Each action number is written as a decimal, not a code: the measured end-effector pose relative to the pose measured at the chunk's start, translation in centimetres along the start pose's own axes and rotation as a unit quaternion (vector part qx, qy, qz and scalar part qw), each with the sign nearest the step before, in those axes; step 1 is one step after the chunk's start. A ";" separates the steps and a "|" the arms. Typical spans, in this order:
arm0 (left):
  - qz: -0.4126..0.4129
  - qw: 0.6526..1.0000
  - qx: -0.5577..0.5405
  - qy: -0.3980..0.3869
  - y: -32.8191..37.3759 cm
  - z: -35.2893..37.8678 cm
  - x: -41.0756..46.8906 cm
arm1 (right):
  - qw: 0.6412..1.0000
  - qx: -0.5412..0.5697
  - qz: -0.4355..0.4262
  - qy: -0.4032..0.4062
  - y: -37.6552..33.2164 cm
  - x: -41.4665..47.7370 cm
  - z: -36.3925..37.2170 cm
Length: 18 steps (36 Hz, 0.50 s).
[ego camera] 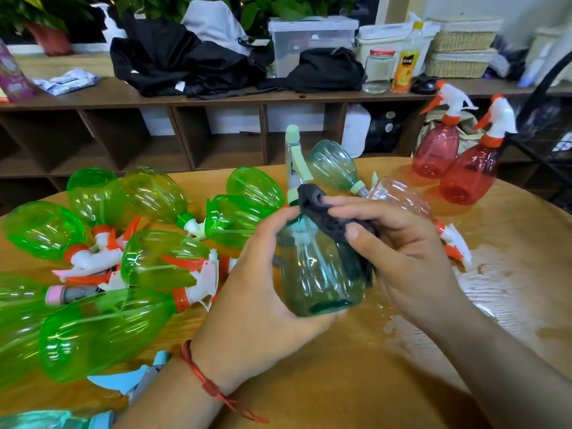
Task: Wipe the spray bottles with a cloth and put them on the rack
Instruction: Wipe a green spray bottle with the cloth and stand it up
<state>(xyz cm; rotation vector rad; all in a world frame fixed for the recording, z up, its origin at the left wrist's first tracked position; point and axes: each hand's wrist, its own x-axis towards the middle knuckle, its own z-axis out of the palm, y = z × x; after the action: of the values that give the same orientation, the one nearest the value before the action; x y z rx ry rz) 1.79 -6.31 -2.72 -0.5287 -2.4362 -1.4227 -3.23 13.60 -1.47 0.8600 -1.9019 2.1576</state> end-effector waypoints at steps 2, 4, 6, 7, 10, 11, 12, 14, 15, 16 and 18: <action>-0.007 1.000 0.003 0.008 0.1 0.3 0.0 | 0.999 -0.042 -0.012 -0.015 0.1 -0.1 0.1; -0.013 1.000 -0.001 0.012 -0.3 0.6 0.0 | 0.996 -0.075 -0.033 -0.035 0.1 -0.3 0.2; -0.027 0.999 -0.023 0.020 -1.0 0.4 0.3 | 0.991 -0.103 -0.053 -0.067 -0.1 -0.7 0.5; -0.035 0.998 -0.046 0.026 -1.4 0.1 0.4 | 0.987 -0.119 -0.064 -0.085 -0.2 -0.8 0.6; -0.050 0.993 -0.099 0.032 -2.1 -1.2 0.9 | 0.976 -0.152 -0.098 -0.124 -0.4 -1.1 1.0; -0.047 0.993 -0.104 0.031 -2.2 -1.4 1.0 | 0.974 -0.155 -0.105 -0.126 -0.4 -1.0 1.0; -0.044 0.992 -0.117 0.027 -2.2 -1.4 1.0 | 0.974 -0.154 -0.110 -0.123 -0.4 -1.0 1.0; -0.045 0.987 -0.152 0.021 -2.0 -1.2 0.9 | 0.979 -0.139 -0.109 -0.103 -0.3 -0.8 0.9; -0.041 0.986 -0.158 0.020 -1.8 -1.0 0.7 | 0.983 -0.124 -0.103 -0.089 -0.2 -0.8 0.8; -0.037 0.986 -0.161 0.019 -1.6 -0.8 0.6 | 0.987 -0.107 -0.093 -0.075 -0.2 -0.7 0.7; -0.029 0.985 -0.169 0.014 -1.2 -0.6 0.4 | 0.995 -0.061 -0.066 -0.044 -0.1 -0.5 0.6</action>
<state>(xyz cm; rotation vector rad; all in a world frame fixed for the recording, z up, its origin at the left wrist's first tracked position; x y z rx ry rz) 0.92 -7.33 -3.17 -0.5048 -2.2139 -1.8694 -2.58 13.18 -1.56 1.0411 -1.9353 1.9361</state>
